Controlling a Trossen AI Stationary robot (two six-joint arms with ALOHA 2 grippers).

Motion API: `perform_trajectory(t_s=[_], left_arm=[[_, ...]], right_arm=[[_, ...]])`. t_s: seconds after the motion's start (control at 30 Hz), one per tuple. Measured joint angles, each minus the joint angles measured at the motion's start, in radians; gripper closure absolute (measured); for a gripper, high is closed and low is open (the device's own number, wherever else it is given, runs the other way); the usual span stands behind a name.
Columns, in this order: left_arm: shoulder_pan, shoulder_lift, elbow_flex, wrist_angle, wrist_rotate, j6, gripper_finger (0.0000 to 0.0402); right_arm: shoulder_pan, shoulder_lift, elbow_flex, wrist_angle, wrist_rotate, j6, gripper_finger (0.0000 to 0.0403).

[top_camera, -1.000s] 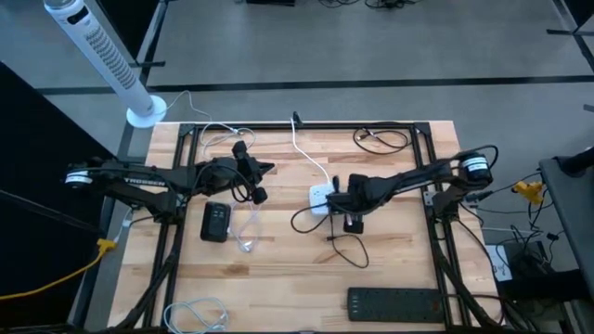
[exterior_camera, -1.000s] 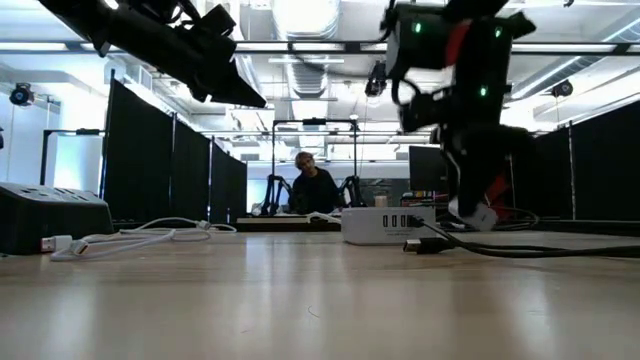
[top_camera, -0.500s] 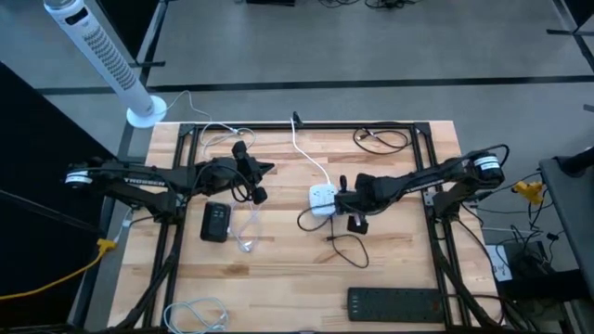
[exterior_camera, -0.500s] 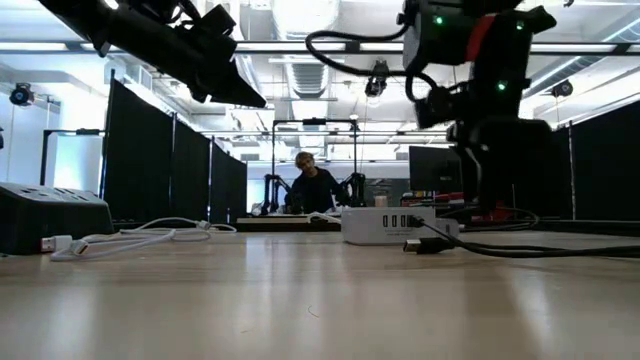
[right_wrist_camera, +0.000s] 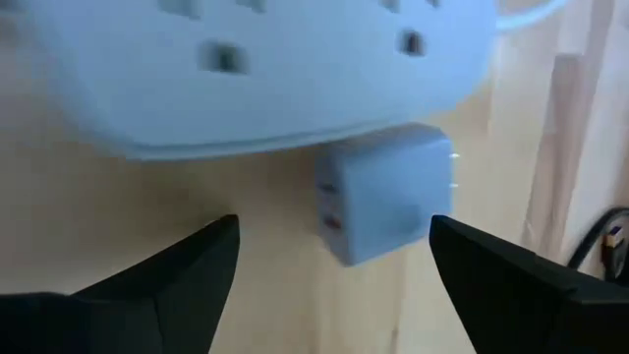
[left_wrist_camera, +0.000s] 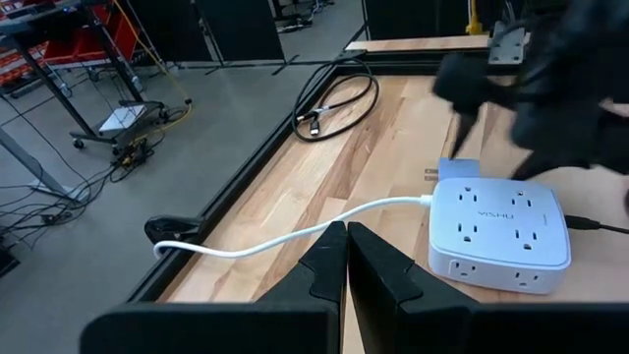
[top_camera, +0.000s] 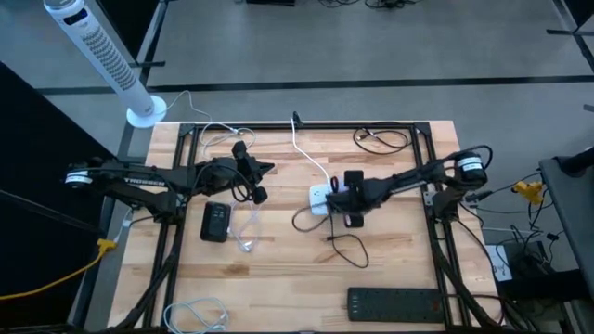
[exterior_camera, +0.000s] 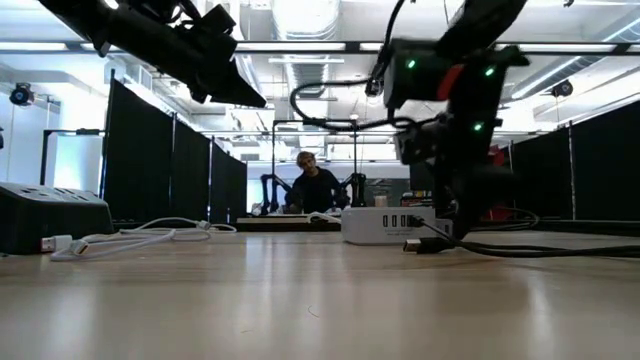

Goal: Insert USB
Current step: Insert the white charger adapter into the white outlet extension

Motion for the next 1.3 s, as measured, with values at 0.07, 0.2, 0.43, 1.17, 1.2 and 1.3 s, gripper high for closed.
perform_trajectory(t_s=[0.07, 0.2, 0.43, 1.17, 1.2, 1.3], left_arm=[[0.0, 0.0, 0.0, 0.0, 0.0, -0.005, 0.0402], [0.0, 0.0, 0.0, -0.001, 0.001, -0.006, 0.0402], [0.0, 0.0, 0.0, -0.001, 0.011, -0.004, 0.0402], [0.0, 0.0, 0.0, -0.001, 0.051, -0.007, 0.0402], [0.0, 0.0, 0.0, -0.001, 0.052, -0.006, 0.0402], [0.0, 0.0, 0.0, -0.001, 0.052, -0.006, 0.0402]], right_arm=[[-0.049, 0.002, 0.001, 0.005, -0.008, -0.027, 0.0087], [-0.111, -0.002, 0.003, 0.027, -0.025, -0.077, 0.009], [-0.131, 0.004, 0.004, 0.096, -0.108, -0.18, 0.0089], [-0.245, 0.006, -0.047, 0.253, -0.184, 0.037, 0.0155], [-0.254, 0.004, -0.053, 0.258, -0.2, 0.04, 0.0168], [-0.261, 0.003, -0.058, 0.261, -0.222, 0.031, 0.0217]])
